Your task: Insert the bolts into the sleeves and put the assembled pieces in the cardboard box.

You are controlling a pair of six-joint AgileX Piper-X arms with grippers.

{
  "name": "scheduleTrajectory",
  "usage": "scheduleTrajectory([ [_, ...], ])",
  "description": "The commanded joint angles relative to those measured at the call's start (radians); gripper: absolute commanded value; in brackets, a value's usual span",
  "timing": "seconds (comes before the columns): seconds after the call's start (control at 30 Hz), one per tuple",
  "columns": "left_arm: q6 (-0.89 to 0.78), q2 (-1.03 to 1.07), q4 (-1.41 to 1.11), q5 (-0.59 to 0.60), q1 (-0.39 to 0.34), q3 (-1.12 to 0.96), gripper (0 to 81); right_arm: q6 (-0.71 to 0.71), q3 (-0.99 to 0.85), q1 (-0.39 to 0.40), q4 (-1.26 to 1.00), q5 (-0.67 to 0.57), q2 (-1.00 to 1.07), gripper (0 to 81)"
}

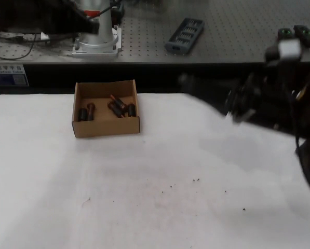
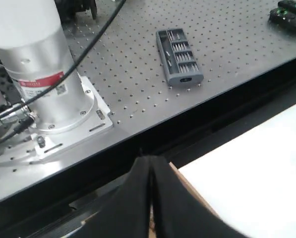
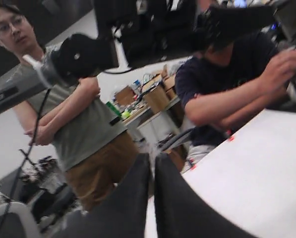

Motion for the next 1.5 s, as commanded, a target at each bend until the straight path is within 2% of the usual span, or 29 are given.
scheduleTrajectory([
  [0.0, -0.004, -0.132, 0.044, -0.005, 0.000, 0.028, 0.7, -0.176, -0.044, -0.032, 0.179, 0.013, -0.083, 4.5],
  [0.13, -0.027, -0.312, 0.080, -0.008, 0.000, 0.114, 0.7, -0.432, -0.077, -0.054, 0.574, 0.137, -0.243, 4.5],
  [0.27, -0.107, -0.511, 0.081, -0.105, -0.002, 0.259, 0.7, -0.797, -0.100, -0.039, 1.015, 0.464, -0.440, 4.5],
  [0.33, -0.158, -0.620, 0.076, -0.157, -0.002, 0.343, 0.7, -0.875, -0.101, -0.027, 1.154, 0.570, -0.518, 4.5],
  [0.47, -0.196, -0.786, 0.048, -0.164, -0.031, 0.521, 0.7, -0.938, -0.101, -0.019, 1.308, 0.580, -0.583, 4.5],
  [0.63, -0.282, -0.907, -0.039, -0.164, -0.133, 0.788, 0.7, -1.058, -0.063, 0.030, 1.307, 0.586, -0.570, 4.5],
  [0.77, -0.301, -0.949, -0.236, -0.237, -0.228, 0.984, 0.7, -1.021, 0.071, 0.079, 1.202, 0.603, -0.569, 4.5],
  [0.87, -0.298, -0.949, -0.354, -0.306, -0.266, 1.086, 0.7, -0.973, 0.196, 0.113, 1.086, 0.694, -0.569, 4.5],
  [0.93, -0.298, -0.949, -0.395, -0.340, -0.273, 1.143, 0.7, -0.932, 0.286, 0.126, 0.991, 0.752, -0.569, 4.5],
  [1.03, -0.298, -0.949, -0.397, -0.364, -0.273, 1.210, 0.7, -0.832, 0.382, 0.124, 0.881, 0.766, -0.569, 4.5],
  [1.13, -0.298, -0.941, -0.397, -0.381, -0.273, 1.279, 0.7, -0.826, 0.448, 0.124, 0.809, 0.766, -0.569, 4.5],
  [1.37, -0.298, -0.932, -0.399, -0.380, -0.273, 1.341, 0.7, -0.803, 0.491, 0.124, 0.739, 0.766, -0.571, 4.5],
  [1.47, -0.298, -0.932, -0.399, -0.380, -0.273, 1.340, 0.7, -0.657, 0.491, 0.124, 0.680, 0.766, -0.572, 4.5],
])
